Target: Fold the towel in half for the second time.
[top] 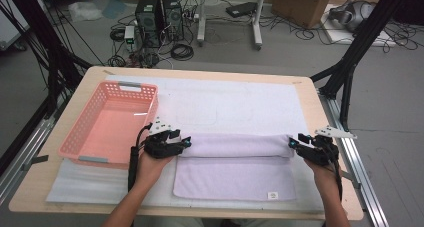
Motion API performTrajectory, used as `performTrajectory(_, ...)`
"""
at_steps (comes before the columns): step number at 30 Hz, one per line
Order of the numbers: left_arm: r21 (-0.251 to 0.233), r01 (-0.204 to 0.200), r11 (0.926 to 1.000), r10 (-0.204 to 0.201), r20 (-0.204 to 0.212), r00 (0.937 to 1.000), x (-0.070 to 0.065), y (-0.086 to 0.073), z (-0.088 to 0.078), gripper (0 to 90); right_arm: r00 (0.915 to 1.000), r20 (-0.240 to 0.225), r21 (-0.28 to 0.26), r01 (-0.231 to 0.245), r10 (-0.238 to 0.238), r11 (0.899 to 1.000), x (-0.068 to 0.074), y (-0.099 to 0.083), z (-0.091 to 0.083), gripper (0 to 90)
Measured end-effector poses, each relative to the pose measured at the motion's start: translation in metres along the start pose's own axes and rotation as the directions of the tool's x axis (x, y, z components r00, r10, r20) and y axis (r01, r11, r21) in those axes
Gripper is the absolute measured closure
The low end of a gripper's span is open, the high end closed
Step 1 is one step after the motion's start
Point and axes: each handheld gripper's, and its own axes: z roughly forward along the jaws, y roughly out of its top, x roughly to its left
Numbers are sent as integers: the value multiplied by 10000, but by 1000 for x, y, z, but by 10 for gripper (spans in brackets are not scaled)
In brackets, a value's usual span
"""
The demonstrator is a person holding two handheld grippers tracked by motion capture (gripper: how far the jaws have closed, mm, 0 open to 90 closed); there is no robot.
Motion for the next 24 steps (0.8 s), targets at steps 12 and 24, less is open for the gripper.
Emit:
performTrajectory(12, -252, 134, 9996, -117, 653, 9978, -3, -10, -10, 851, 9977, -502, 17, 456, -455, 9990, 6, 4, 2, 863)
performTrajectory(24, -743, -558, 9957, 639, 1114, 9917, -24, -36, -40, 841, 9949, -671, -219, 745, -758, 9970, 24, -45, -34, 864)
